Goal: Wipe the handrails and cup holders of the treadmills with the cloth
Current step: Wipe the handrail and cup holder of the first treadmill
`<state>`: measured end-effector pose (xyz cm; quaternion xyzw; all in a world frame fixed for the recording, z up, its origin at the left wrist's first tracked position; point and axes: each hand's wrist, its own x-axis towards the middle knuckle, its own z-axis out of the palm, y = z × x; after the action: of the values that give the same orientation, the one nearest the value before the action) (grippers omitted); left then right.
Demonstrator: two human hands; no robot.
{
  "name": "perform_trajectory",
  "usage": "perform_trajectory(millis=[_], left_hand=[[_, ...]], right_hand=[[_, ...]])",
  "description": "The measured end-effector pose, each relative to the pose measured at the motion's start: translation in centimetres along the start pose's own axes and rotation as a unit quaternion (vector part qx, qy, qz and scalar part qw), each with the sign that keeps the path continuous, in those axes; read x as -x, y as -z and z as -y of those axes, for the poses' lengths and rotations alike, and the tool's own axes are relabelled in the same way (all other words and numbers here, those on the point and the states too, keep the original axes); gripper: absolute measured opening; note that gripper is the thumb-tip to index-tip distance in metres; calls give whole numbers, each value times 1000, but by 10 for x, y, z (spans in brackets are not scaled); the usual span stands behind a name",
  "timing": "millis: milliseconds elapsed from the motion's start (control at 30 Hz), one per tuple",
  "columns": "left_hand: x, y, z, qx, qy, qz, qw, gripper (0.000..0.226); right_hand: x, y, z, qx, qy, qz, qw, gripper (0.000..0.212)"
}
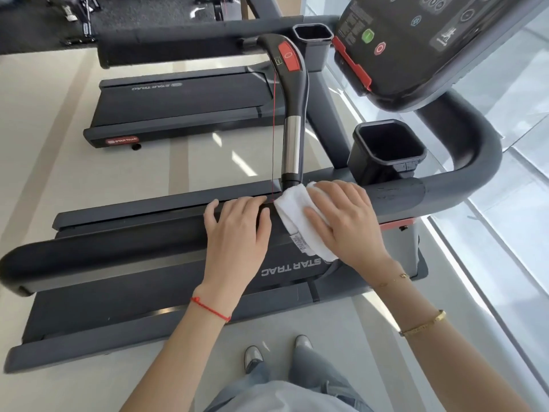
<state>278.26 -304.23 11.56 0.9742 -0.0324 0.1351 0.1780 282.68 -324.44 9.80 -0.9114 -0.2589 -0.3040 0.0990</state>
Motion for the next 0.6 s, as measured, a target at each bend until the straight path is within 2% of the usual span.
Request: perform_trajectory(millis=[167, 267, 367, 467, 600], left_hand=[[-15, -13, -36, 40, -25, -5, 999, 33], [-25, -28, -64, 33, -27, -11, 999, 29], [-33, -42, -92, 32, -12, -24, 999, 26], [-37, -53, -112, 19, 2, -40, 999, 26], [-39, -63, -131, 5, 25, -52, 998, 27]], right_hand=[[18, 17, -72, 19, -40, -9, 999, 27], [27, 29, -115, -7, -51, -31, 998, 27], [27, 28, -119, -1, -42, -30, 999, 25], [28, 25, -118, -12, 8, -2, 1000, 26], [37, 36, -158, -34, 115, 57, 991, 38]])
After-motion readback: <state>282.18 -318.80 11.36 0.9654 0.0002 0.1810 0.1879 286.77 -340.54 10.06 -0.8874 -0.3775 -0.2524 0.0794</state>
